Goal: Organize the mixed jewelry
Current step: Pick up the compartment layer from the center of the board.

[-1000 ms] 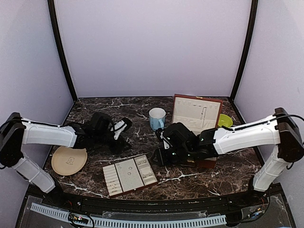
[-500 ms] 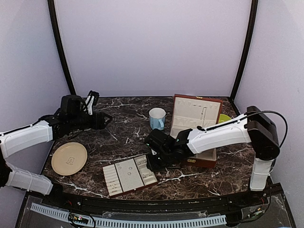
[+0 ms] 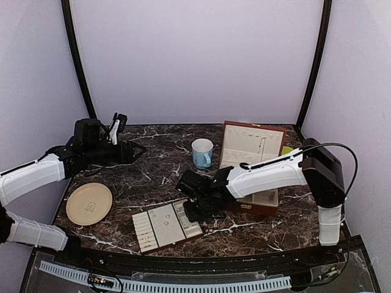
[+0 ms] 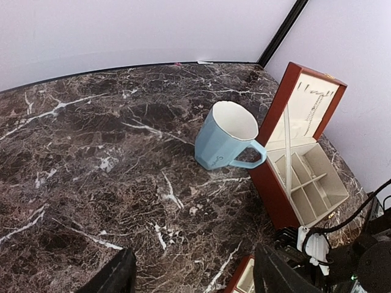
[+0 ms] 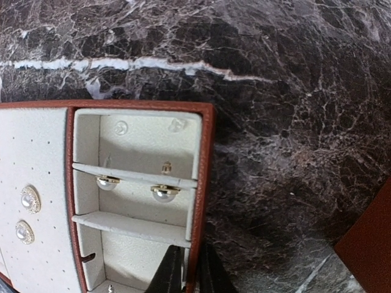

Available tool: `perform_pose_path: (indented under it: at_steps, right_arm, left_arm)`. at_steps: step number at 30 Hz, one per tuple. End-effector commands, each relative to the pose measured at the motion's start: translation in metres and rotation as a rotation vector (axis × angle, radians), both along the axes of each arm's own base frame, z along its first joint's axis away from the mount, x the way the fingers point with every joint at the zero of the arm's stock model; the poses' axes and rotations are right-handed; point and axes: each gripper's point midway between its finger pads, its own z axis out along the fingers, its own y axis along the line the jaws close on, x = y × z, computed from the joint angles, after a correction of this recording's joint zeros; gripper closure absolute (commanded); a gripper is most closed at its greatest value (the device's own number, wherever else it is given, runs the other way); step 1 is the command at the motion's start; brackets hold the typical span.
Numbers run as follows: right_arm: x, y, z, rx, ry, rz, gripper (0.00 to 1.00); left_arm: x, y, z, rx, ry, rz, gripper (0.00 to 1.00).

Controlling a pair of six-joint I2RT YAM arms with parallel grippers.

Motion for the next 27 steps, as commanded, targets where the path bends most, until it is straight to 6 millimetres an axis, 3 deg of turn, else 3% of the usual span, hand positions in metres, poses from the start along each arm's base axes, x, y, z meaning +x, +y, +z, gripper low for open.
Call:
perform_pose_path:
  at_steps: [1, 3, 10, 16, 21, 27]
  right_arm:
    - [0.0, -0.006, -0.001, -0.068, -0.024, -0.014, 0.95]
    - [0.002, -0.008, 0.001, -0.081, -0.032, -0.027, 1.0]
    - [0.009, -0.003, 0.022, -0.079, -0.046, -0.067, 1.0]
    - [0.017, 0.001, 0.072, -0.019, -0.076, -0.113, 1.0]
    - [0.029, -0.022, 0.107, 0.018, -0.089, -0.19, 1.0]
    - [0.049, -0.083, 0.144, 0.016, -0.124, -0.328, 1.0]
  left_arm:
    - [-0.004, -0.001, 0.016, -0.044, -0.04, -0.016, 0.33]
    - [-0.005, -0.001, 0.015, -0.043, -0.037, -0.013, 0.33]
    - [-0.005, 0.003, 0.016, -0.057, -0.057, 0.005, 0.34]
    - [-0.004, 0.014, 0.033, -0.018, -0.058, 0.063, 0.34]
    - [0.0, 0.028, 0.055, 0.02, -0.084, 0.11, 0.33]
    - [0.009, 0.045, 0.08, 0.078, -0.158, 0.155, 0.31]
